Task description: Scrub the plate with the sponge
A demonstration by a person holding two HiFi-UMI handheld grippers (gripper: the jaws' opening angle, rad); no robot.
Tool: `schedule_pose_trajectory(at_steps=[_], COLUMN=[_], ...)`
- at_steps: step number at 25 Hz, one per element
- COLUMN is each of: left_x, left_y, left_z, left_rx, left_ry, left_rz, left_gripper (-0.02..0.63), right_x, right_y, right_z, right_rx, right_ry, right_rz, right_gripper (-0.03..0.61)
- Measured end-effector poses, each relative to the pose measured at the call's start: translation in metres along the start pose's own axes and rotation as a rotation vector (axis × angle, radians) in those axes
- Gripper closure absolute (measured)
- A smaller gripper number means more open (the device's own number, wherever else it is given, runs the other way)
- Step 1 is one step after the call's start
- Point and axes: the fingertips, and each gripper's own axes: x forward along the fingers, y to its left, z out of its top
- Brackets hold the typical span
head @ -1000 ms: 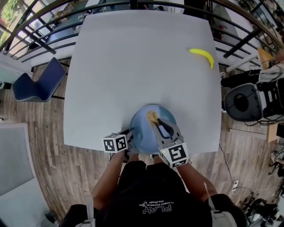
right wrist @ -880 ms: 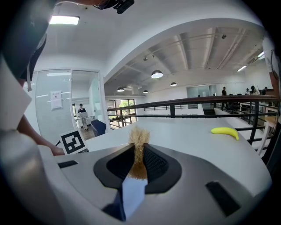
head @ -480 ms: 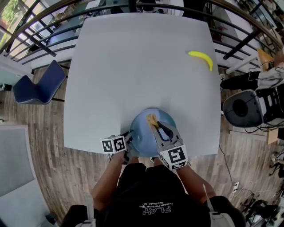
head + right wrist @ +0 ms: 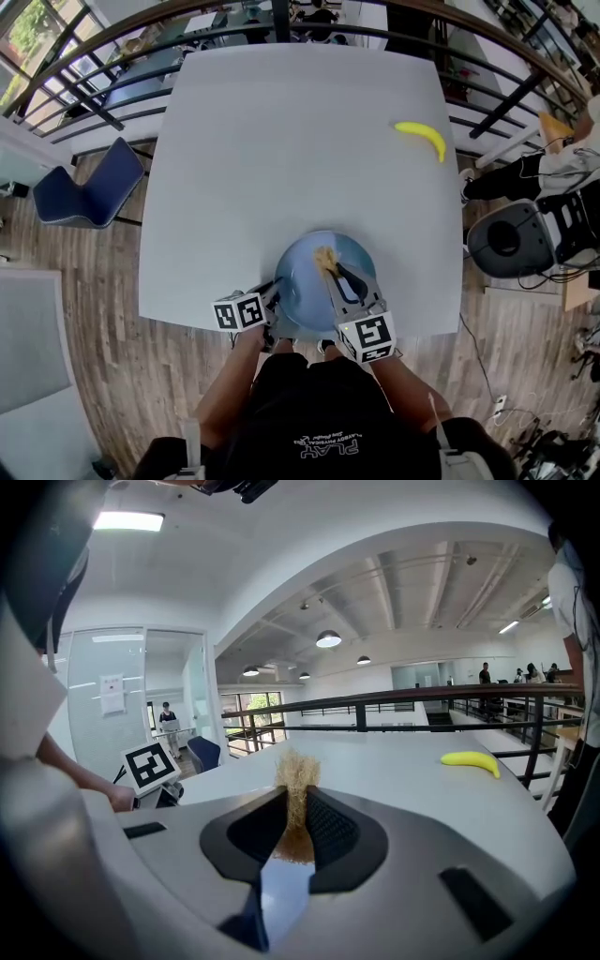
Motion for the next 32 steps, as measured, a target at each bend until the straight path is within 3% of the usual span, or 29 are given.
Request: schedule_pose_trajectory(at_steps=[14,24,32], left_x=[-0.042,-0.072,-0.09], left_y=[-0.054,-0.087,-0.104], left_z=[0.076,0.106,0.108], left_rx=[0.14,0.209,0.265], left_ry=[-0.194,-0.288,-0.314], left_rz=[-0.033,-0.065,-0.074], left_gripper=[0.584,0.584,0.584], right_x=[0.005,0.01,0.016], right_y=[0.016,0.045,0.073], right_z=[0.048,0.074,0.071], right_rx=[-0.05,-0.112,-0.176], right_ry=[-0.011,0.012,0.081], right_rz=[0.002,0.053,0.096], right_gripper=[0.511,0.511,0.511])
